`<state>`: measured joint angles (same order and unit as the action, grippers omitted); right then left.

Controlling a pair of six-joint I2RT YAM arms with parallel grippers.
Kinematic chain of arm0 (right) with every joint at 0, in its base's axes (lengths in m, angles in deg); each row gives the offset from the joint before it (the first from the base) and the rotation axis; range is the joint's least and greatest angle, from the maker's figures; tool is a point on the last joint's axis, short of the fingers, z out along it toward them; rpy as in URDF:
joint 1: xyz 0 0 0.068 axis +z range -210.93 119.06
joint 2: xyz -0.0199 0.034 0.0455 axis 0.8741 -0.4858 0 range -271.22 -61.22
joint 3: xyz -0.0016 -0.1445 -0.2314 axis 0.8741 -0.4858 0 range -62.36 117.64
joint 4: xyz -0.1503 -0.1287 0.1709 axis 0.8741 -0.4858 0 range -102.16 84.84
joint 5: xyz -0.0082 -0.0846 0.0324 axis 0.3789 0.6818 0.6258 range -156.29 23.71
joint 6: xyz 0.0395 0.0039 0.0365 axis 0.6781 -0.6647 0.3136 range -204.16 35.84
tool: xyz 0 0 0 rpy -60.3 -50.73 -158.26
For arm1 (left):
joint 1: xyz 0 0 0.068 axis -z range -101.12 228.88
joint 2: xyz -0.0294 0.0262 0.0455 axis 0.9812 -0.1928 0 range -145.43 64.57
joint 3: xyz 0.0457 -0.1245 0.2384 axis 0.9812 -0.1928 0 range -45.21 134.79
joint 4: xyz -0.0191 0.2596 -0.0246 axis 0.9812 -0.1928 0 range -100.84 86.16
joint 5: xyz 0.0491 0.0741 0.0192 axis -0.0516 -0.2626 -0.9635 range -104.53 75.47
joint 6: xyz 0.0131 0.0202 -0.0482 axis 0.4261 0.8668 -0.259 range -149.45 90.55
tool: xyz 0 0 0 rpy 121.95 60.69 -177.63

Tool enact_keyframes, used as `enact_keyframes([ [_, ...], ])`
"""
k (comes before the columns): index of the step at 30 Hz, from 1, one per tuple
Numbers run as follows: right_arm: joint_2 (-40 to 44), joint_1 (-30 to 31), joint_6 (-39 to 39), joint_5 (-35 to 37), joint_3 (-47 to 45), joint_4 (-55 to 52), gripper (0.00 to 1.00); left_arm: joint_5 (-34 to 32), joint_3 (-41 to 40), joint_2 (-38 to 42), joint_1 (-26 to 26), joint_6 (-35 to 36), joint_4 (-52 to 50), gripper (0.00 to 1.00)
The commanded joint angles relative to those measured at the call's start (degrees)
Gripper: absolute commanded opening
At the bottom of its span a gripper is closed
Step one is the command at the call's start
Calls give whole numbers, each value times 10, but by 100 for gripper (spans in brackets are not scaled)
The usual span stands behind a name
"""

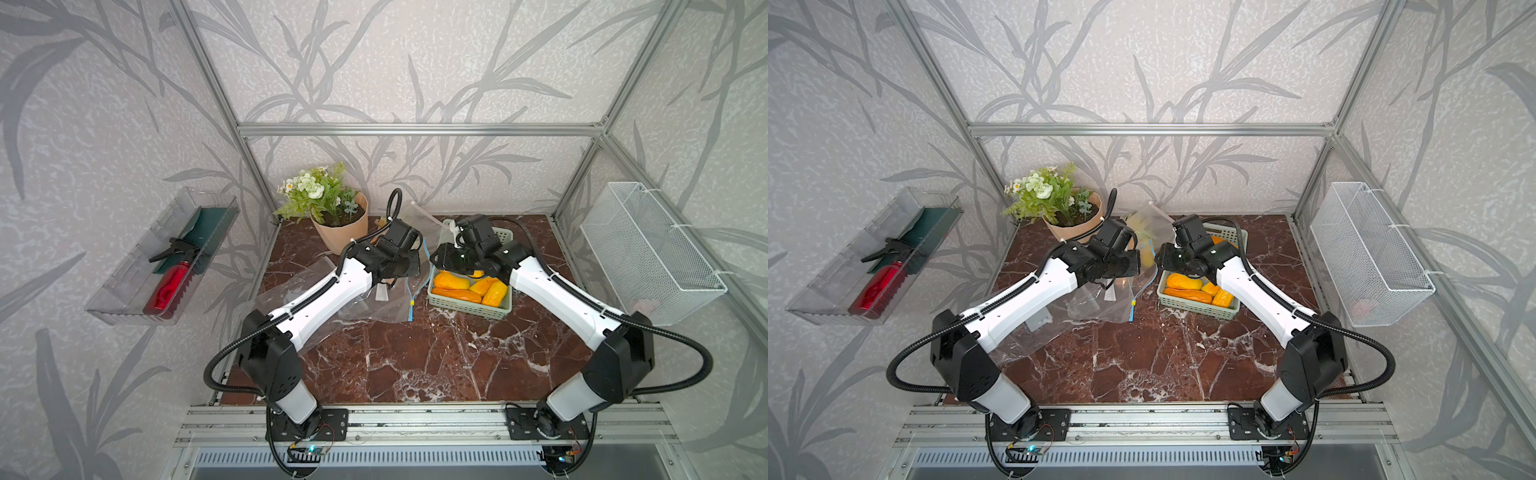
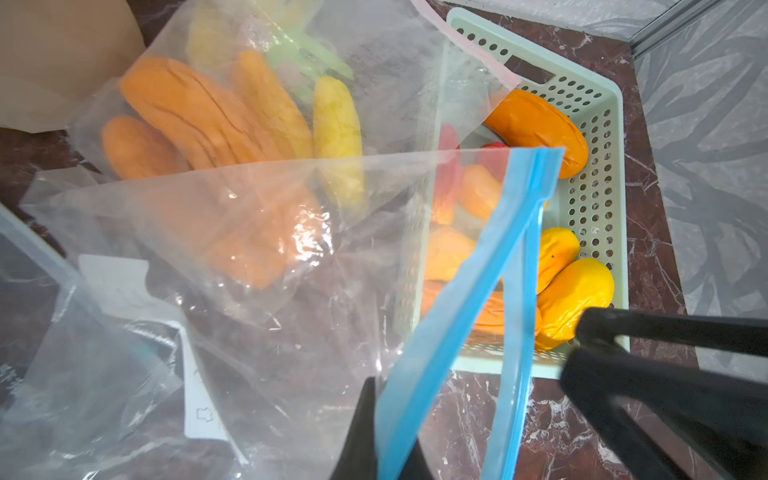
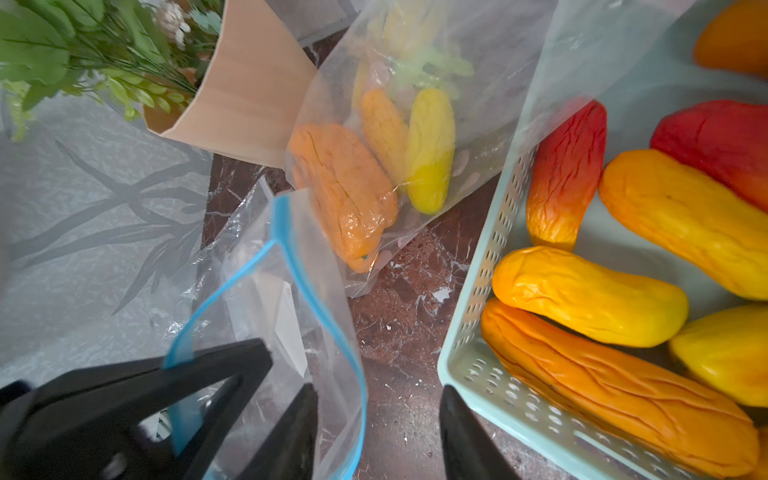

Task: Place the mango in a zip-top bag and seal the zipper
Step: Open the zipper of the food storage bag, then pick up the mango from the basket.

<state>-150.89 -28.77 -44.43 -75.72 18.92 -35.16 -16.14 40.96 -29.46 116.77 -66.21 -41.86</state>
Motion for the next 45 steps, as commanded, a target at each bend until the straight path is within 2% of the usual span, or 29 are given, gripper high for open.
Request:
enact_keyframes([
  [1,37,-14,8,24,-27,14,51,37,-13,-10,-5,-10,47,0],
  [4,37,-39,25,46,-60,42,52,56,-21,-13,-9,-13,58,0],
  [7,-3,-60,34,61,-75,80,51,61,-21,-16,-11,-13,58,0],
  [13,-148,-74,37,66,-14,120,54,67,-14,-21,-11,-9,53,0],
  [17,-216,-84,49,80,18,119,55,67,-9,-20,-12,-8,48,0],
  [24,-286,-104,102,61,50,154,55,68,-8,-16,-12,-10,39,0],
  [32,-359,-112,102,66,107,138,55,68,-1,-16,-12,-8,26,0],
  [35,-370,-120,92,64,109,143,53,71,3,-18,-12,-8,23,0],
  [39,-357,-127,72,54,98,163,34,77,11,-22,-12,-4,18,0],
  [42,-307,-127,44,63,69,180,24,80,21,-26,-12,-5,12,0],
  [45,-210,-125,42,78,-13,233,21,79,44,-39,-12,-4,0,0],
])
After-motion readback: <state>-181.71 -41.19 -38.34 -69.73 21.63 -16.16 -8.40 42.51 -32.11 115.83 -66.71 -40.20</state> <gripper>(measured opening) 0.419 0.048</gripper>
